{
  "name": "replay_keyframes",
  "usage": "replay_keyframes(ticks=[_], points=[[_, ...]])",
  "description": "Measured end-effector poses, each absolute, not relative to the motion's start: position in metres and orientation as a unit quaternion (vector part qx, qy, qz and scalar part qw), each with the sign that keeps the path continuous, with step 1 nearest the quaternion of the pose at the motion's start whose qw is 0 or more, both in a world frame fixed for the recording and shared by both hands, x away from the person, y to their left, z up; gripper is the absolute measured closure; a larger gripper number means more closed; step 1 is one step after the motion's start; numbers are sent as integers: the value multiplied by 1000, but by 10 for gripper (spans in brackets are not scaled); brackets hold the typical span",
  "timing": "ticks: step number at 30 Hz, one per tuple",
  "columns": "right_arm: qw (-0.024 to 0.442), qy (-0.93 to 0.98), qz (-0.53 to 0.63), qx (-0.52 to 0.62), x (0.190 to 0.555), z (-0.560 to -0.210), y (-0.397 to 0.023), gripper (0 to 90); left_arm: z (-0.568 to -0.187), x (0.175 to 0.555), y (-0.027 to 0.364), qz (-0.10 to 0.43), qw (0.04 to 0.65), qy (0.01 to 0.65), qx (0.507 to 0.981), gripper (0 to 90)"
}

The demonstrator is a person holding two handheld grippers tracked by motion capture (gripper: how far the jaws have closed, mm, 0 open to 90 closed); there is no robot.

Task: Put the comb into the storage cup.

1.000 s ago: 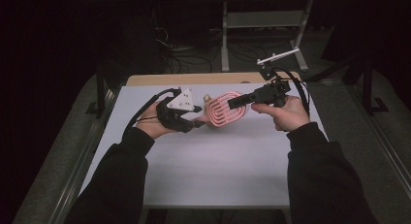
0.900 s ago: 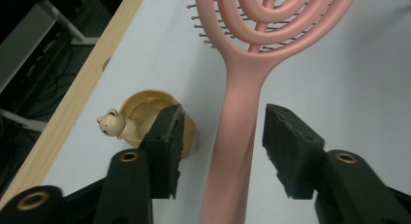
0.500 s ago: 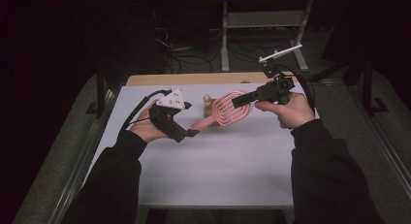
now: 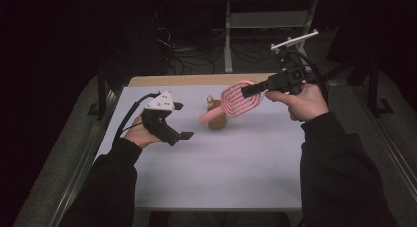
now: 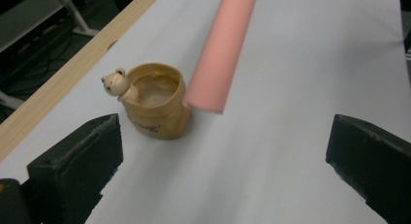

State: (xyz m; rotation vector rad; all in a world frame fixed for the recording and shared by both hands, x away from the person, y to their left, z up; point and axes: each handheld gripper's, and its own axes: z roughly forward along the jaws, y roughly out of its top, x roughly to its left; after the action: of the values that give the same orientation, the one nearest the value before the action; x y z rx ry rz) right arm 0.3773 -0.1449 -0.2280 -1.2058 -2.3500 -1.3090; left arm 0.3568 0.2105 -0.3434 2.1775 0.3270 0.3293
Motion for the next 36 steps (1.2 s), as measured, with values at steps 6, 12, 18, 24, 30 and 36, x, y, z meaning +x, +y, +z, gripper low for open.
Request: replay_keyframes(ticks=[6, 12, 18, 24, 30, 36], points=[[91, -791, -445, -410, 379, -220, -147, 632, -348, 356, 219, 131, 451, 142, 871, 0], [82, -789, -445, -417, 381, -213, -151, 632, -356, 355, 225, 127, 451, 148, 871, 0], [74, -785, -446, -423, 383, -207, -156, 632, -363, 356, 233, 125, 458, 161, 865, 0], [64, -781, -448, -430, 385, -200, -162, 632, -373, 355, 241, 125, 456, 172, 864, 0], [55, -778, -446, -438, 388, -192, -165, 632, -378, 354, 251, 130, 464, 181, 857, 0], [48, -776, -444, -445, 393, -188, -166, 632, -381, 351, 262, 135, 475, 194, 848, 0]])
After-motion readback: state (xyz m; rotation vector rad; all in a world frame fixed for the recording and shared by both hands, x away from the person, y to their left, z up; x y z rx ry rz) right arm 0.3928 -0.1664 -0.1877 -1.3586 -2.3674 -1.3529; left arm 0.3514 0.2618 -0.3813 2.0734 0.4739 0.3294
